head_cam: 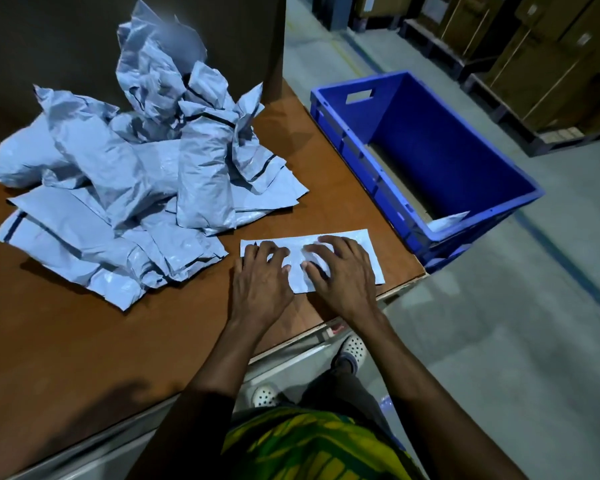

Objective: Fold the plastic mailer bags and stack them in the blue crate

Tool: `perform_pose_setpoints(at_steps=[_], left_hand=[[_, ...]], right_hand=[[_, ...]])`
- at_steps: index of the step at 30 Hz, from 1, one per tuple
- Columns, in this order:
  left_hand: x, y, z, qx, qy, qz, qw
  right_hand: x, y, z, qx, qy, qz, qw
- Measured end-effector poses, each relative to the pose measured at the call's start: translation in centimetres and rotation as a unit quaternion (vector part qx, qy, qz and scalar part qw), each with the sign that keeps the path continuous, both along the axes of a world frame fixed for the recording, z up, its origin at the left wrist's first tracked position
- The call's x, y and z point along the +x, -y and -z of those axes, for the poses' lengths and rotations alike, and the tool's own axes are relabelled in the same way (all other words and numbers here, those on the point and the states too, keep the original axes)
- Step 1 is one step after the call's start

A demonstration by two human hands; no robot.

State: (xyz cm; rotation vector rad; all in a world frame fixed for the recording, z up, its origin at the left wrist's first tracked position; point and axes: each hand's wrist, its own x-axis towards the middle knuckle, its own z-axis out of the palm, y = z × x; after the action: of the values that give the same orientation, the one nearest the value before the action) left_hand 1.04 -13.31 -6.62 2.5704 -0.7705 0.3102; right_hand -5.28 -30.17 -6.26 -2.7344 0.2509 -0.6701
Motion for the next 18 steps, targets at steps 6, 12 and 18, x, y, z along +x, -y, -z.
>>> perform_pose_setpoints(at_steps=[6, 12, 18], left_hand=[[-2.8, -1.5, 0.7, -0.071, 0.015, 0.033, 0.997], [-2.9, -2.4, 0.9, -0.094, 0.026, 0.035, 0.995], [-4.8, -3.1, 0.6, -0.083, 0.014, 0.061, 0.995]], right_hand=[[-4.0, -2.2, 0.9, 0.037, 0.041, -0.011, 0.998], [-4.7, 0.9, -0.5, 0.024, 0.038, 0.004, 0.999], [-6.3, 3.3, -0.3, 0.032, 0.002, -0.063, 0.997]])
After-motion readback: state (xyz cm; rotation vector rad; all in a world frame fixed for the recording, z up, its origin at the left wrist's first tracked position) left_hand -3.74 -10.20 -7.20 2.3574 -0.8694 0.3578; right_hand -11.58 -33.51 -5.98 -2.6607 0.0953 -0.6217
